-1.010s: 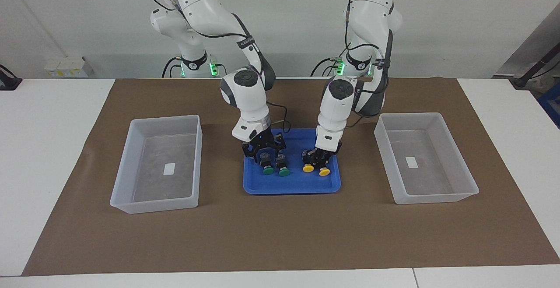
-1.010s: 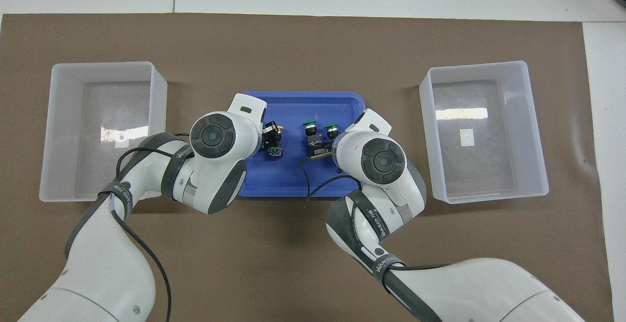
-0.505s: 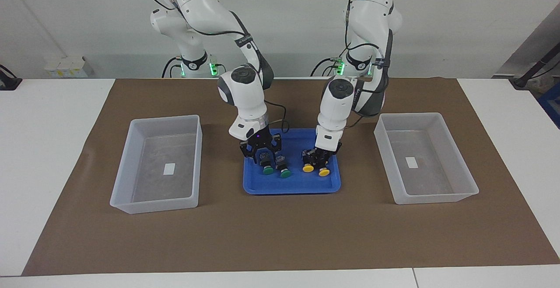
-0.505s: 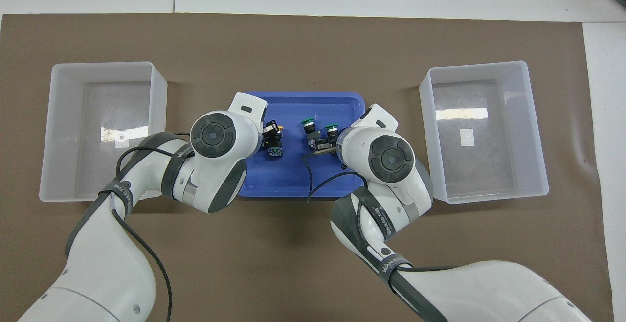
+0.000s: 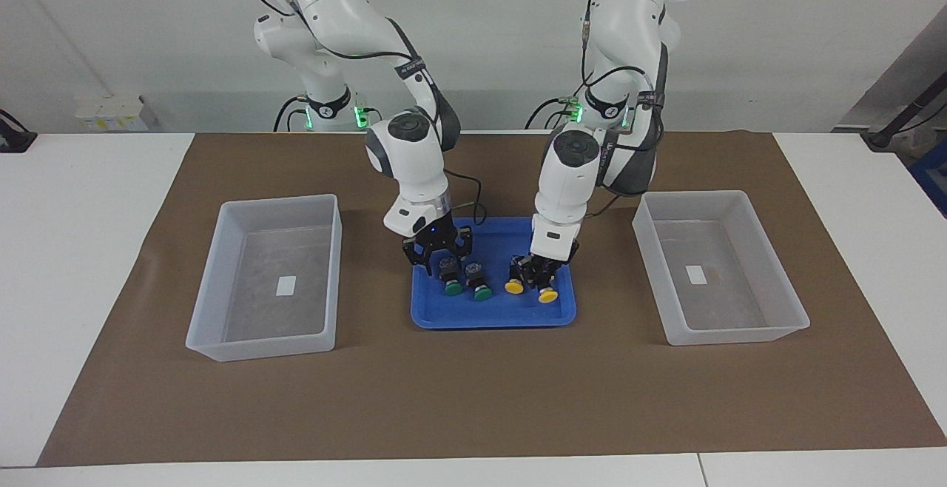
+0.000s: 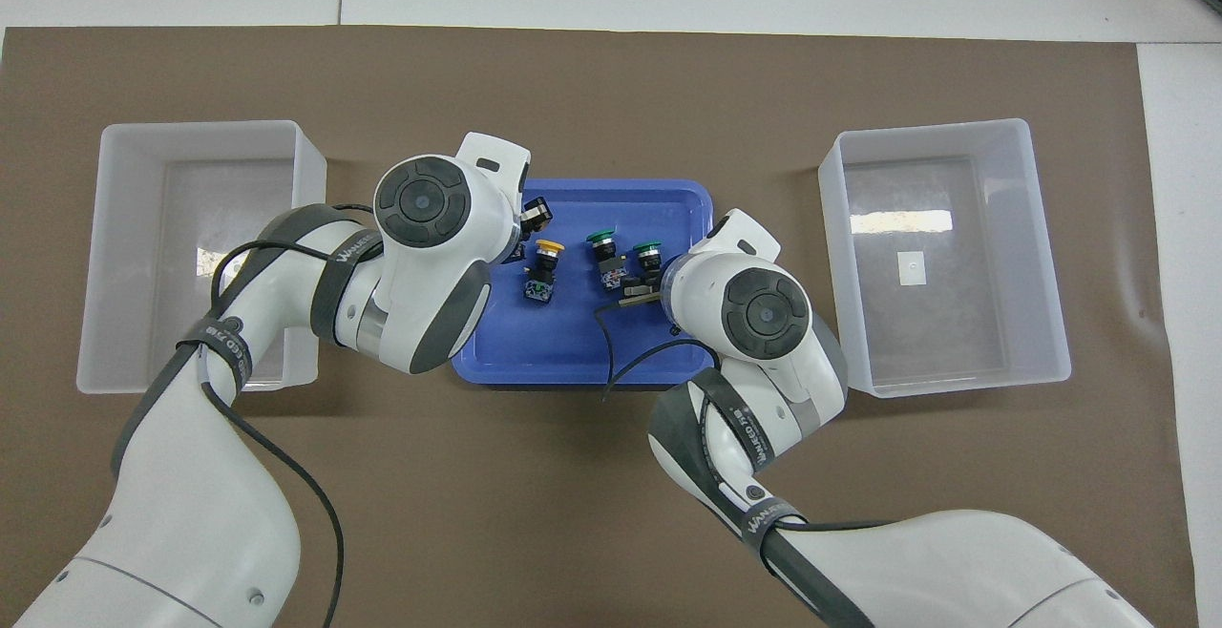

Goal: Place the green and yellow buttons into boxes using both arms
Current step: 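Carry the yellow button to its box with the left gripper while the right carries green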

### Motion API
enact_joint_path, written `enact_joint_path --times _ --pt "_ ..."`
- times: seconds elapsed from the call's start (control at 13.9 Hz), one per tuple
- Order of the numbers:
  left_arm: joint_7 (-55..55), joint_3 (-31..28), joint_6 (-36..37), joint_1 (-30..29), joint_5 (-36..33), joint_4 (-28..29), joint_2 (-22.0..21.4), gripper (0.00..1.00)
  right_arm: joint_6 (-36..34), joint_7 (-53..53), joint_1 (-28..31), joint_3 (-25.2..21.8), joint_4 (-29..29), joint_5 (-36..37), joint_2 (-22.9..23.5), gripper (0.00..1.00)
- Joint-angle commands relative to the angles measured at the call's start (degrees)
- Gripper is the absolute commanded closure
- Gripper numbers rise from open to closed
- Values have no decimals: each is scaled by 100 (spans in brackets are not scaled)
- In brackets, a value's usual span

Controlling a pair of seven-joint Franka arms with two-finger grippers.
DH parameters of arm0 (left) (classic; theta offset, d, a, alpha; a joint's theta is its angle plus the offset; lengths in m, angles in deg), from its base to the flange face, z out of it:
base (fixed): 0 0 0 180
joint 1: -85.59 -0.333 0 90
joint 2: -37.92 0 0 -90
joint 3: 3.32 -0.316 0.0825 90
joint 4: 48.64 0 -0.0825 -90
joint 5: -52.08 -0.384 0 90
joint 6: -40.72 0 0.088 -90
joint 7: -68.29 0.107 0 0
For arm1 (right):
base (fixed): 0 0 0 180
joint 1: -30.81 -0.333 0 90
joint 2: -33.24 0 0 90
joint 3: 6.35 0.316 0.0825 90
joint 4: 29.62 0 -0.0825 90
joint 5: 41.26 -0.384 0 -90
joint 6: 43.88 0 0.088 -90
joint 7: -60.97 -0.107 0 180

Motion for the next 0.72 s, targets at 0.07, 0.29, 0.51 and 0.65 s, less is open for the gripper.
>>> enact_joint_path --times 0.07,0.29,0.51,0.65 --pt "588 -37 871 -214 -169 -880 275 100 29 -258 24 22 -126 154 -71 100" --pt "1520 -19 1522 -750 -108 -1284 205 100 -24 -802 33 22 -99 154 -237 100" --pt "2635 -10 2181 -1373 -55 -1601 161 100 -452 -768 392 22 -99 154 -859 100" --pt "3365 -19 2271 -1796 59 -1628 109 100 -944 -742 743 31 -99 154 -1326 100"
